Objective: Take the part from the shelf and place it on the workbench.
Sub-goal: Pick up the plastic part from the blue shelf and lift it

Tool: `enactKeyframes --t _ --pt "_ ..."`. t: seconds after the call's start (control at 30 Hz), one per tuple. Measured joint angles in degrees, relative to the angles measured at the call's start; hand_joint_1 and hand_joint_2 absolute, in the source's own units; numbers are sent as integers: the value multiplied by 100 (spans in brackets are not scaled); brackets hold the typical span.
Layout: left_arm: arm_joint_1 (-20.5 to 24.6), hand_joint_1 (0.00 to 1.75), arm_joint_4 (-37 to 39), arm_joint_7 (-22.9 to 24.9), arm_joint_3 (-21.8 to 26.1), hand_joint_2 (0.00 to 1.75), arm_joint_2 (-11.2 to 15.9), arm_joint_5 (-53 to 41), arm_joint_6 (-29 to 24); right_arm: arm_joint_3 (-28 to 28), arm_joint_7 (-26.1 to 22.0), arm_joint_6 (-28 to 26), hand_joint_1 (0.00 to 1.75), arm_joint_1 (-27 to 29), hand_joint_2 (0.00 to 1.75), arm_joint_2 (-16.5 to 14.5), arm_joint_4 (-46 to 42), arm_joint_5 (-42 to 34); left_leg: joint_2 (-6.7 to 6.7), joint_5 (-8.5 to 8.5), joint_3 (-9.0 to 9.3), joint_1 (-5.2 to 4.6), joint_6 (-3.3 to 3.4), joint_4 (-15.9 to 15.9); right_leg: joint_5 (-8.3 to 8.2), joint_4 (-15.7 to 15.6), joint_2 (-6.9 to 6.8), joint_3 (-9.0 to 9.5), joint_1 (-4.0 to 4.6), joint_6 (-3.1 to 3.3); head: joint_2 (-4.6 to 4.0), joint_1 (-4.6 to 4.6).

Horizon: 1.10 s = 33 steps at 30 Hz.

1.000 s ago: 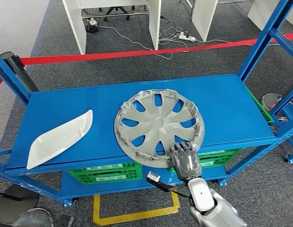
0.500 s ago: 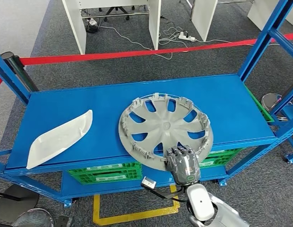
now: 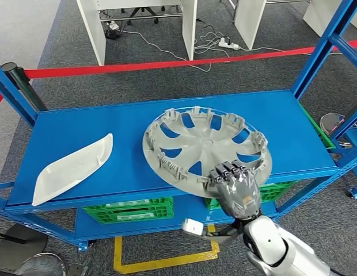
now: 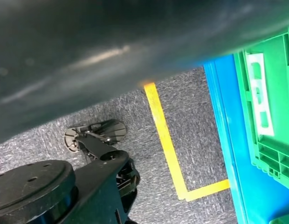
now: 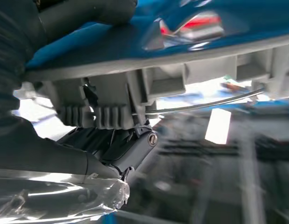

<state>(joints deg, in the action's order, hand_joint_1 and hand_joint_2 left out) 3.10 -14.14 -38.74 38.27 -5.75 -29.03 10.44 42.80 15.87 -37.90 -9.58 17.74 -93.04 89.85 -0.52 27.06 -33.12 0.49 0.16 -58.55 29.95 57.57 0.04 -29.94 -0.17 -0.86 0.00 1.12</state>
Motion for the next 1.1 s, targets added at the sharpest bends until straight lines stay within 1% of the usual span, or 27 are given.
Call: enactKeyframes --t 0.03,0.1,0.13,0.17,0.2,0.23,0.3,0.4,0.57,0.73,0.87,1.1 --pt "-7 0 0 -9 3 0 -2 -19 -14 -423 -868 -32 175 300 175 -245 -164 2 -4 1 -3 2 -1 0 2 0 -3 -2 2 1 0 0" --pt "-19 0 0 -14 10 0 -8 -67 -97 -1362 -2773 -68 175 902 175 -942 -518 8 -6 3 -6 6 -4 5 7 1 -2 -9 5 3 0 5" --pt "-17 0 0 -14 11 0 -13 -88 -171 -1747 -3519 -91 175 1134 175 -1272 -675 11 -5 3 -5 6 -4 9 10 1 -2 -12 5 5 0 9" --pt "-12 0 0 -15 12 0 -20 -119 -268 -2061 -4036 -114 175 1311 175 -1559 -821 13 -6 3 -3 7 -5 13 13 1 -5 -14 6 8 0 10" --pt "-5 0 -1 -27 12 0 -31 -156 -392 -2316 -4275 -133 175 1451 175 -1796 -955 15 -7 3 -2 8 -5 16 16 1 -8 -13 7 11 0 9" --pt "-1 0 -4 -44 11 0 -45 -192 -523 -2529 -4325 -143 175 1573 175 -1994 -1074 17 -8 3 -1 9 -5 18 19 2 -12 -12 8 14 0 5" --pt "8 0 -19 -96 11 0 -74 -241 -717 -2866 -4195 -144 175 1780 175 -2343 -1311 23 -9 2 -1 8 -6 20 21 3 -14 -9 8 15 0 5" --pt "34 0 -35 -123 10 0 -99 -234 -693 -3146 -4127 -148 175 1917 175 -2719 -1589 26 -7 1 7 8 -8 20 20 4 -8 -5 7 15 0 5" --pt "43 0 -58 -123 5 0 -129 -221 -566 -3371 -4122 -149 175 2020 175 -3030 -1812 28 -3 0 12 3 -7 19 14 3 1 -1 1 10 0 4" --pt "46 0 -74 -124 5 0 -136 -216 -565 -3455 -4133 -149 175 2065 175 -3160 -1907 29 -3 0 12 1 -7 19 13 3 2 -1 -1 9 0 4" --pt "47 0 -90 -124 2 175 -138 -201 -475 -3489 -4128 -148 175 2075 175 -3197 -1969 31 -3 0 12 1 -7 19 14 3 1 -2 0 10 0 4" --pt "45 0 -117 -125 -37 175 -137 -213 -366 -3462 -4176 -148 175 2094 175 -3206 -2124 33 -3 0 12 2 -8 19 14 4 1 -2 1 10 0 4"
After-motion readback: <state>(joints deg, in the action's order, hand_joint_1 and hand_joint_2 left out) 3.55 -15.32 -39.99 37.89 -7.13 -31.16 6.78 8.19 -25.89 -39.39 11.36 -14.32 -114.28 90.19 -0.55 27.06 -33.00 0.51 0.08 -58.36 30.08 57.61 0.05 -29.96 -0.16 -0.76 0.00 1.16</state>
